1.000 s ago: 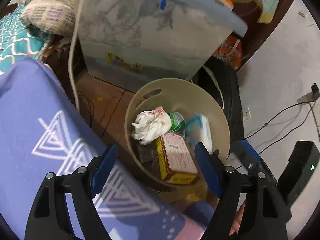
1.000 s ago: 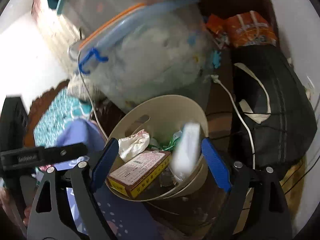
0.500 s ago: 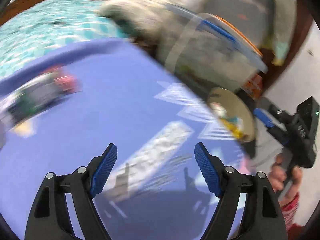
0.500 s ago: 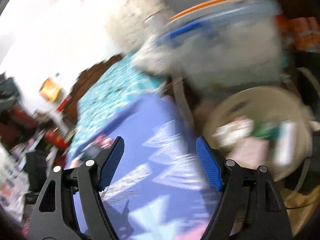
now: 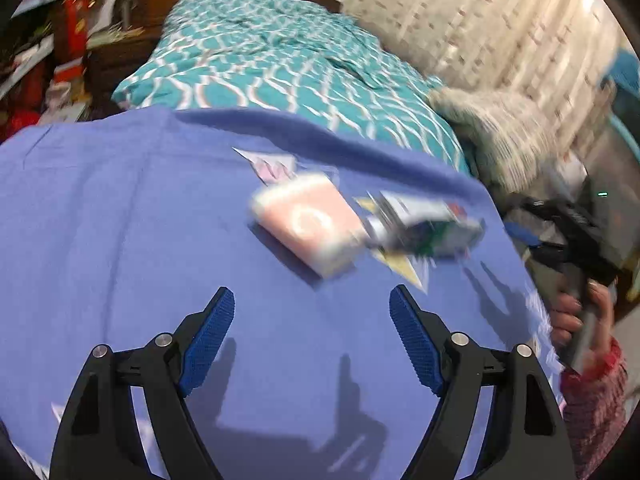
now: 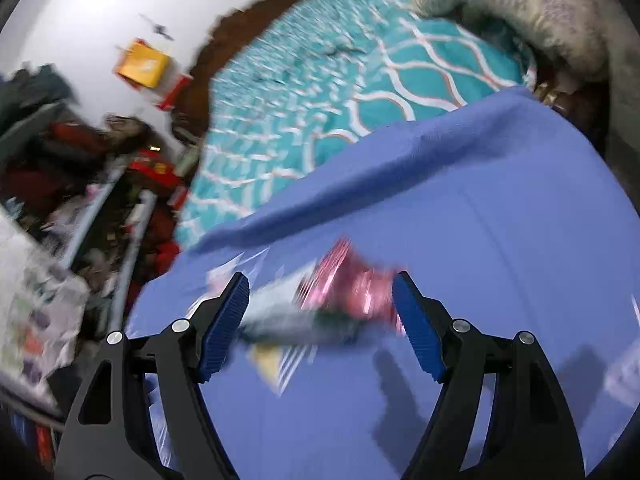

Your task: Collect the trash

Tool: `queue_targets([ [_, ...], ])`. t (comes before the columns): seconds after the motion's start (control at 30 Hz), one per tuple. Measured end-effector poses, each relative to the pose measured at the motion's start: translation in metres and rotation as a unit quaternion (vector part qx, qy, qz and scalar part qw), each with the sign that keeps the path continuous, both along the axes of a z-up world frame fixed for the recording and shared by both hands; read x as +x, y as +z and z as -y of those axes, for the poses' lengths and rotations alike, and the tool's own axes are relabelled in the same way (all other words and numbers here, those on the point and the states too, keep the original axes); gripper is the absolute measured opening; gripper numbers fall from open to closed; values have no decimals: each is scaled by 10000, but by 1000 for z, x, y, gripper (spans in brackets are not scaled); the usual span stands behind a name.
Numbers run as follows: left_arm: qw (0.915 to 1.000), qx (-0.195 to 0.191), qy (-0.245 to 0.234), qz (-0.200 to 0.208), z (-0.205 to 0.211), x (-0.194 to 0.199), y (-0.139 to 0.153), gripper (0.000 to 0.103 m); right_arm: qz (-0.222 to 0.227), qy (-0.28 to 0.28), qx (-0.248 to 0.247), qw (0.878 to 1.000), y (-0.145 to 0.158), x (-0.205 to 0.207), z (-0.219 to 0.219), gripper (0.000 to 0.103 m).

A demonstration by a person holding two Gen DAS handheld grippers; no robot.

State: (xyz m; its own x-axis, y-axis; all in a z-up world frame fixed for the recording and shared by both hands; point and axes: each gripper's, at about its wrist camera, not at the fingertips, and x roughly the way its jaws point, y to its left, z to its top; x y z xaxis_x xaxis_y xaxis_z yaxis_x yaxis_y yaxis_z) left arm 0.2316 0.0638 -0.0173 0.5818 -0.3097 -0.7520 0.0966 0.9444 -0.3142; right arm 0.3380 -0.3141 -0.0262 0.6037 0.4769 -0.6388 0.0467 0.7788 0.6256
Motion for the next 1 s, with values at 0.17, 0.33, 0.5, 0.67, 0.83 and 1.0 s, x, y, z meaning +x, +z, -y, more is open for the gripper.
queue_targets([
  [0.17, 9996, -28, 109, -253, -3, 62, -5, 84, -508, -68, -154, 9986, -35, 64, 1, 74],
  [0.33, 9979, -95, -130, -632, 20, 112, -32, 79, -640, 605, 41, 9961, -50, 77, -40, 60],
  [0.5, 9968, 225, -405, -656, 39, 93, -35, 46, -497, 1139, 103, 9922, -47, 31, -70, 62],
  [0.67, 9963, 187, -492, -673, 31, 32, -27, 42, -594, 1412, 681, 9858, -42, -45, -67, 62],
  [0.83, 9946, 69, -792, -668, 28, -51, -26, 43, -304, 1905, 632, 9792, -15, -161, -89, 62],
  [1.0, 9960, -197, -727, -472, 6, -119, -16, 46, 356, 1688, 354, 9844, 23, -223, -85, 62],
])
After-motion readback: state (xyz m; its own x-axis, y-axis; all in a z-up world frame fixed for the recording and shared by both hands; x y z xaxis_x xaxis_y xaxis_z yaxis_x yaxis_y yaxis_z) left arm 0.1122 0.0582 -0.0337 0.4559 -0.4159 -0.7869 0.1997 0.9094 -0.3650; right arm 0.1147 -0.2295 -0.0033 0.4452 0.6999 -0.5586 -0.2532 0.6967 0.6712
